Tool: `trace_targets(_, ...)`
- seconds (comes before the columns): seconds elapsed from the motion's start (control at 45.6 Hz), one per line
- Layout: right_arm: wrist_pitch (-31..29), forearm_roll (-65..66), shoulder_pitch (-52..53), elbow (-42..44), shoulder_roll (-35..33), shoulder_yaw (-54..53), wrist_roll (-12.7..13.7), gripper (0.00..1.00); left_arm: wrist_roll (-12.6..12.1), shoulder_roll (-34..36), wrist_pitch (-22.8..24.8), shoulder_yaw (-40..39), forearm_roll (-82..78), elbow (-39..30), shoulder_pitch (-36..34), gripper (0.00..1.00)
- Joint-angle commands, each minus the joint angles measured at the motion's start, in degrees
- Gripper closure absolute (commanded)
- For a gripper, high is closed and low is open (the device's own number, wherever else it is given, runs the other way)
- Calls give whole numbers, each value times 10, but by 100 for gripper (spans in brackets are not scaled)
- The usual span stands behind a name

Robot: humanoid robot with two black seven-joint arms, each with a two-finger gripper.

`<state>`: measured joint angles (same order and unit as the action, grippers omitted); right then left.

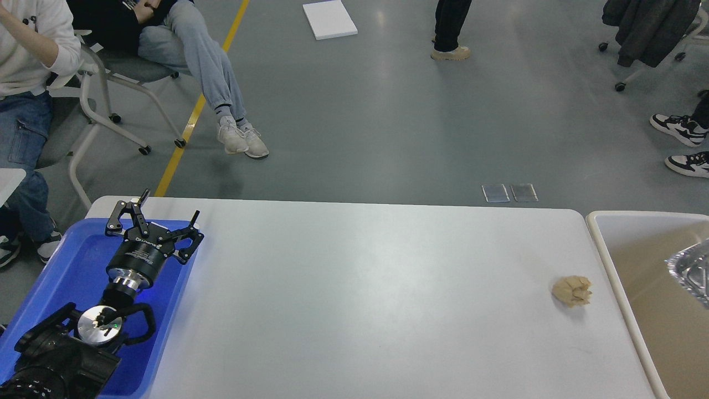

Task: Tidy desktop
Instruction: 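Lower the foil tray into the white bin and release it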

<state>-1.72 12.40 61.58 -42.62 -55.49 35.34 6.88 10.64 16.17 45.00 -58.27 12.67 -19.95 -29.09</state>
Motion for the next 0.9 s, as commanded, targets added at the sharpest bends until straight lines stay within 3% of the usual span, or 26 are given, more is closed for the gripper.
trace_targets(0.0,40,-64,-83,97,85,-36,0,100,0,0,0,0,0,0,0,0)
trace_targets(0.439,42,-71,-204,320,201,-149,0,100,0,0,0,0,0,0,0,0)
trace_targets(0.878,66,-71,-226,343,224,-161,-2,100,0,0,0,0,0,0,0,0)
